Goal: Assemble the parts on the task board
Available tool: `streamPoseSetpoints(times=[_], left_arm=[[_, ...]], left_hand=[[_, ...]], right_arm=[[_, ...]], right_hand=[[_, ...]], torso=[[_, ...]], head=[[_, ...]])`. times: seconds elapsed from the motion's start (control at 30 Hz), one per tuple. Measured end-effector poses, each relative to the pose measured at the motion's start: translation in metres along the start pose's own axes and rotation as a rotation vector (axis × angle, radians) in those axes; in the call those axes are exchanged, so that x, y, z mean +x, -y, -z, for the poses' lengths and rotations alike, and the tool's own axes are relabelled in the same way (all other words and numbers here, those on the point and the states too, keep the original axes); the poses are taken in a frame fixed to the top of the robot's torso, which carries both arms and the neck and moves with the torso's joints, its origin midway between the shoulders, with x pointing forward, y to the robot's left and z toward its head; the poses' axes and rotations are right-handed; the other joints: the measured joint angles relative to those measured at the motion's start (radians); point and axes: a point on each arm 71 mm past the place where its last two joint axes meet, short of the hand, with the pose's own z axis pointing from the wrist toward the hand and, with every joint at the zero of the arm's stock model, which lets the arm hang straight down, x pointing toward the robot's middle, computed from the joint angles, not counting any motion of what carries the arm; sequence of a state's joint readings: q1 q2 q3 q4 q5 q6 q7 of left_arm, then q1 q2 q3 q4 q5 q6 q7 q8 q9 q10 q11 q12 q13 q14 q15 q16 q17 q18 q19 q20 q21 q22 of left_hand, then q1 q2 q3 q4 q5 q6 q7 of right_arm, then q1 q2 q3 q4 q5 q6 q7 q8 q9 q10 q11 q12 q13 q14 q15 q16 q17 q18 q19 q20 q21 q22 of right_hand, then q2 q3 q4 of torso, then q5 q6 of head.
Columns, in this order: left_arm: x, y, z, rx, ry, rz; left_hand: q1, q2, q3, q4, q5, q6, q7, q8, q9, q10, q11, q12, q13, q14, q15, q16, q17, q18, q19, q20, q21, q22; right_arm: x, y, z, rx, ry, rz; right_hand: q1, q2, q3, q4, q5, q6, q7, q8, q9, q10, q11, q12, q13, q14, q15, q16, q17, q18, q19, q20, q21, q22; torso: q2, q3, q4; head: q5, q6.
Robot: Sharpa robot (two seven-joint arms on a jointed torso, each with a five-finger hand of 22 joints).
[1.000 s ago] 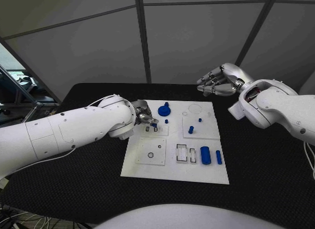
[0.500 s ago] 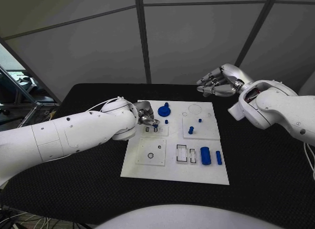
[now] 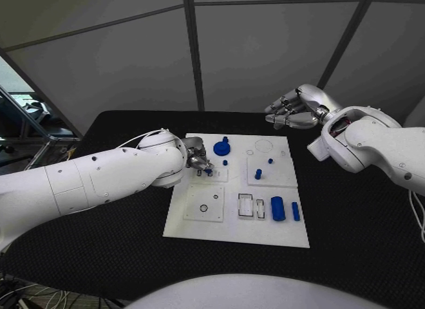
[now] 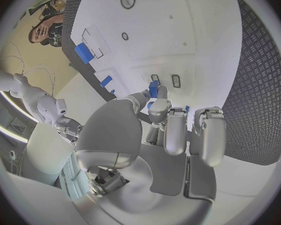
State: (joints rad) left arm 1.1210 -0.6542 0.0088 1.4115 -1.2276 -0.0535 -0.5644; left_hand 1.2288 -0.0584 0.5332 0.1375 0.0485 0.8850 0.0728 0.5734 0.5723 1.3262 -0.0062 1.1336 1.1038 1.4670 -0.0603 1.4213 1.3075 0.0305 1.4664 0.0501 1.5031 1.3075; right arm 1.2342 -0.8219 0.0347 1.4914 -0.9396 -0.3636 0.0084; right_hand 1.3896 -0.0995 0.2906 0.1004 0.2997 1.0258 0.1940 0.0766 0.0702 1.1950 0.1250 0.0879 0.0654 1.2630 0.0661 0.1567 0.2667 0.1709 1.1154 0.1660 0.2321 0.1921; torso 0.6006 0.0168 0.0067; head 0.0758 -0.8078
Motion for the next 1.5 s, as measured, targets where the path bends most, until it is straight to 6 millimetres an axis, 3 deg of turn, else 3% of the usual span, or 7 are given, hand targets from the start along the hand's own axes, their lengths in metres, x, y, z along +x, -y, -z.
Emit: streamPoseSetpoints(times=[1.5], left_arm=[[0.0028,0.0051,-0.0006,0.004,-0.036,-0.033]], left_hand=[[-0.009,-0.008,0.026,-0.009,0.000,-0.001,0.001,0.001,0.004,0.002,-0.001,0.000,-0.001,-0.004,-0.003,0.000,0.000,0.000,0.000,0.000,0.004,0.000]], right_arm=[[0.0030,-0.0021,-0.0006,-0.007,-0.021,0.009]], right_hand=[[0.000,0.000,0.000,0.000,0.004,0.000,0.000,0.000,0.000,0.000,0.000,0.000,0.000,0.000,0.000,0.000,-0.001,0.000,0.000,0.000,0.000,-0.001]], torso=[[-0.001,-0.0009,-0.0002]], head=[[0.004,0.001]])
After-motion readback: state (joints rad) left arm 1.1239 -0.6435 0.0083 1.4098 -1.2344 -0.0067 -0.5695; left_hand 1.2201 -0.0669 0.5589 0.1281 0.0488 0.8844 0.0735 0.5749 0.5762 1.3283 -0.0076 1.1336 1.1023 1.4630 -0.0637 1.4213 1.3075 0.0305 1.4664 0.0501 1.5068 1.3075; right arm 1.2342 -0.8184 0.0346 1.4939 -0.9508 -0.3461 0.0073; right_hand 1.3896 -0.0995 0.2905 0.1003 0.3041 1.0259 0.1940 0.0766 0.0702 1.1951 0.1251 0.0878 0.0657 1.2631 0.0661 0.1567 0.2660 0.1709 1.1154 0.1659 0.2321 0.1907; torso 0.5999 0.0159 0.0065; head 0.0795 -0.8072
